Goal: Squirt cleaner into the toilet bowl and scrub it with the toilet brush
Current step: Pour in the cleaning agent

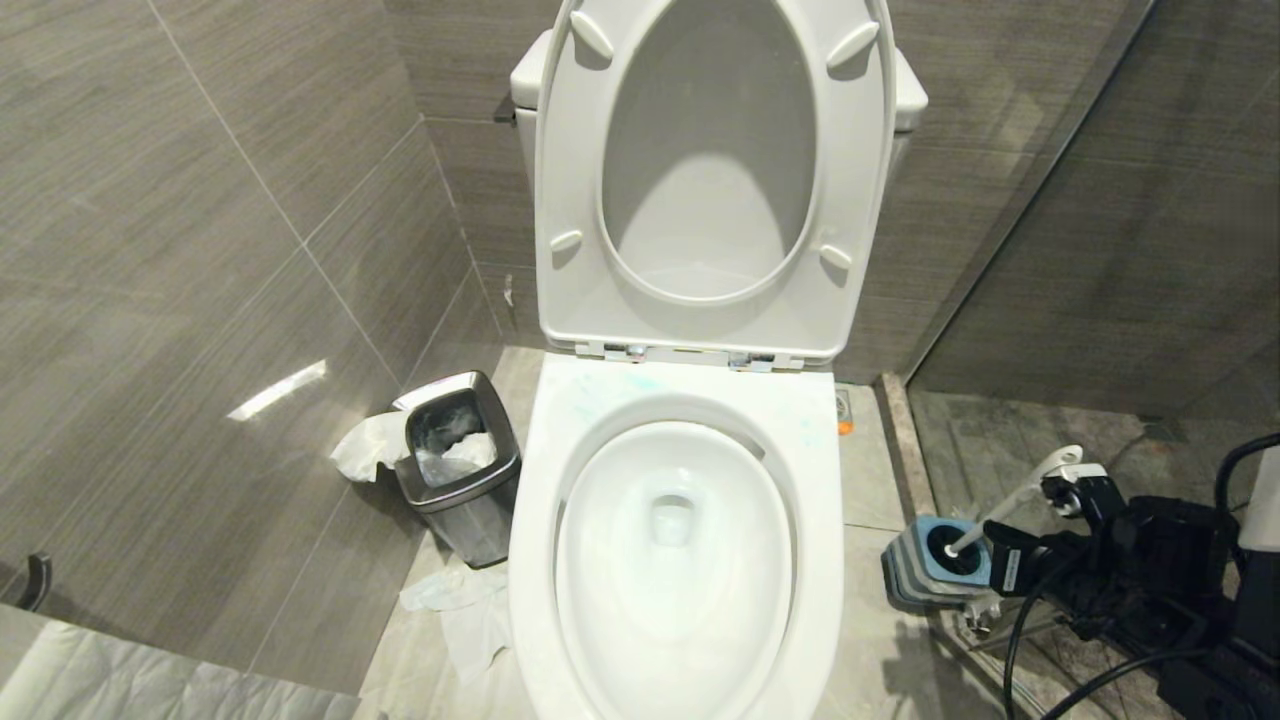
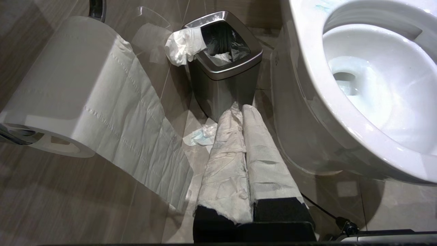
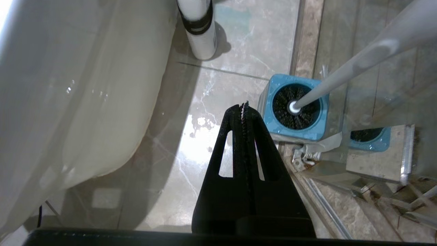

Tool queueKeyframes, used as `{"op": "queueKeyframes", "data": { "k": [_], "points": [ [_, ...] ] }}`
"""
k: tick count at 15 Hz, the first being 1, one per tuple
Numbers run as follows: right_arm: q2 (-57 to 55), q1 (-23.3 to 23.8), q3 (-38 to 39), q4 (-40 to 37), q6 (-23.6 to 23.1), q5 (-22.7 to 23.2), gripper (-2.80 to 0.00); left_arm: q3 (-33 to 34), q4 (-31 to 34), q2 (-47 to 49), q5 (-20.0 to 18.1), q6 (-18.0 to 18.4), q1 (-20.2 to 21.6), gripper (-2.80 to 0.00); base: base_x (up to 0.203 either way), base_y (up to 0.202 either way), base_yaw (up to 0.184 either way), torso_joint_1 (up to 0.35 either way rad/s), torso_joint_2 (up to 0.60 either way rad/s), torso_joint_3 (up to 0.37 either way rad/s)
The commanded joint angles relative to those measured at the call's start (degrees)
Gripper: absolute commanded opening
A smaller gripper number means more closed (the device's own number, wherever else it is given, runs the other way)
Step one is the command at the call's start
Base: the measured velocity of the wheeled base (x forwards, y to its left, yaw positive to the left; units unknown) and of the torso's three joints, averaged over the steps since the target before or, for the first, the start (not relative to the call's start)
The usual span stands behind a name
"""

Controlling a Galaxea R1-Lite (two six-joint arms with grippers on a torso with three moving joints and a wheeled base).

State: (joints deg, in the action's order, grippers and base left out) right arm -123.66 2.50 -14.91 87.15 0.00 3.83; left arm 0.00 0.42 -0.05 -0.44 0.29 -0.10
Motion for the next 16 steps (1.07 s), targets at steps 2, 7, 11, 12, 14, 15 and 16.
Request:
{"op": "queueKeyframes", "data": {
  "k": [2, 7, 11, 12, 14, 15, 16],
  "points": [
    [-2.58, 0.34, -0.79, 0.51, 0.24, -0.05, -2.8, 0.09, 0.02, 0.05, 0.0, -0.03, 0.01, -2.8, 0.0, 0.0, 0.0, 0.0, 0.0, 0.0],
    [-5.41, 0.58, -4.41, 0.51, 0.15, -0.43, -2.8, 0.09, 0.02, 0.08, 0.0, -0.01, 0.01, -2.8, 0.0, 0.0, 0.0, 0.0, 0.0, 0.0],
    [-6.42, 0.74, -8.14, 0.51, 0.43, -0.56, -2.8, 0.09, 0.02, 0.13, 0.0, 0.06, 0.01, -2.8, 0.0, 0.0, 0.0, 0.0, 0.0, 0.0],
    [-7.09, 0.75, -8.07, 0.51, 0.44, -0.5, -2.8, 0.09, 0.02, 0.05, 0.0, 0.06, 0.01, -2.8, 0.0, 0.0, 0.0, 0.0, 0.0, 0.0],
    [-7.65, 0.67, -7.89, 0.51, 0.44, -0.4, -2.8, 0.09, 0.02, 0.05, 0.0, 0.03, 0.01, -2.8, 0.0, 0.0, 0.0, 0.0, 0.0, 0.0],
    [-7.65, 0.58, -8.15, 0.51, 0.44, -0.4, -2.8, 0.09, 0.02, 0.05, 0.0, 0.0, 0.01, -2.8, 0.0, 0.0, 0.0, 0.0, 0.0, 0.0],
    [-7.61, 0.58, -8.29, 0.51, 0.44, -0.4, -2.8, 0.09, 0.02, 0.05, 0.0, -0.03, 0.01, -2.8, 0.0, 0.0, 0.0, 0.0, 0.0, 0.0]
  ]
}}
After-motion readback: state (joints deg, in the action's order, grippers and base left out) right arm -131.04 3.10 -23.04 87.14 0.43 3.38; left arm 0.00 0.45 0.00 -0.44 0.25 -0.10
